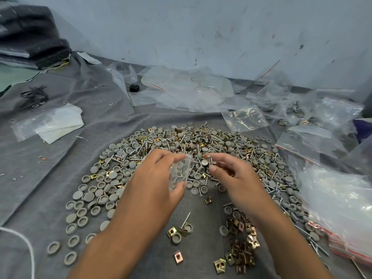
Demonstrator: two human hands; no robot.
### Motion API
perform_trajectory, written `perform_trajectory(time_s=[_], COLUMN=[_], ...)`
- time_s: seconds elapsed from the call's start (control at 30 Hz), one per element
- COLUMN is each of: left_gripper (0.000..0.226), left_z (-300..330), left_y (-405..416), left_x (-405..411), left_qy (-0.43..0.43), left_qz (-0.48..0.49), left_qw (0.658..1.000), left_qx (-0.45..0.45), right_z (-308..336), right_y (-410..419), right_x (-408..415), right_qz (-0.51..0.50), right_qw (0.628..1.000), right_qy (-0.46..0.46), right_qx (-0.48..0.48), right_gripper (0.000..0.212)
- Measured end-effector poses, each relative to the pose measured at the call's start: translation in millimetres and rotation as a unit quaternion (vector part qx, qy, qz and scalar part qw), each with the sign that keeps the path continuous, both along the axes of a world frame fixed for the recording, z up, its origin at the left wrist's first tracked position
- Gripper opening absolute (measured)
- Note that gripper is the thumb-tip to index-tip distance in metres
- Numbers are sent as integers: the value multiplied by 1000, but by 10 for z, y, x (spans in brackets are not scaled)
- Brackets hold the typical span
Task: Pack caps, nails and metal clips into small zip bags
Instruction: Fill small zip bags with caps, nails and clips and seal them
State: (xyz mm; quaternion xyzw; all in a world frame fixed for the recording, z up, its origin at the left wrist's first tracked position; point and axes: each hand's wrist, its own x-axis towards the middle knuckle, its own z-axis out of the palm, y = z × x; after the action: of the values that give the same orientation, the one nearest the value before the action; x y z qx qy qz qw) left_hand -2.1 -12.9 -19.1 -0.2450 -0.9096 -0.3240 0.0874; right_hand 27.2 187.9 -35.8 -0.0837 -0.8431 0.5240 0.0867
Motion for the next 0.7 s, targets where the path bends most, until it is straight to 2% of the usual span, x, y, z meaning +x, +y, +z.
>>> perform_trajectory(time_s=[0.07,0.1,0.2,0.27,0.33,0.5,0.6,0.7], left_gripper=[58,58,59,58,57,52,50,52], left_z=[4,4,-3,-8,-9,-6,-11,-5], left_y=[3,7,22,26,22,26,33,29], left_x=[-4,-4,-4,-10,-17,-16,-15,-11], left_qy=[-1,-1,-3,-3,-1,1,1,-4], left_qz=[-4,-8,-16,-19,-21,-29,-28,-25], left_qw=[1000,1000,1000,999,999,999,999,999], left_qx=[6,7,16,26,34,43,40,39], right_z=[102,130,159,149,124,45,32,69], right_y=[-56,-98,-227,-299,-355,-407,-414,-396], right_x=[34,48,74,83,94,97,113,137], right_qz=[45,57,78,84,81,33,21,23], right_qw=[990,983,973,970,973,971,967,970], right_qy=[10,17,72,126,165,210,215,221], right_qx=[-135,-171,-206,-188,-142,113,131,99], right_gripper=[22,19,15,8,10,17,21,19])
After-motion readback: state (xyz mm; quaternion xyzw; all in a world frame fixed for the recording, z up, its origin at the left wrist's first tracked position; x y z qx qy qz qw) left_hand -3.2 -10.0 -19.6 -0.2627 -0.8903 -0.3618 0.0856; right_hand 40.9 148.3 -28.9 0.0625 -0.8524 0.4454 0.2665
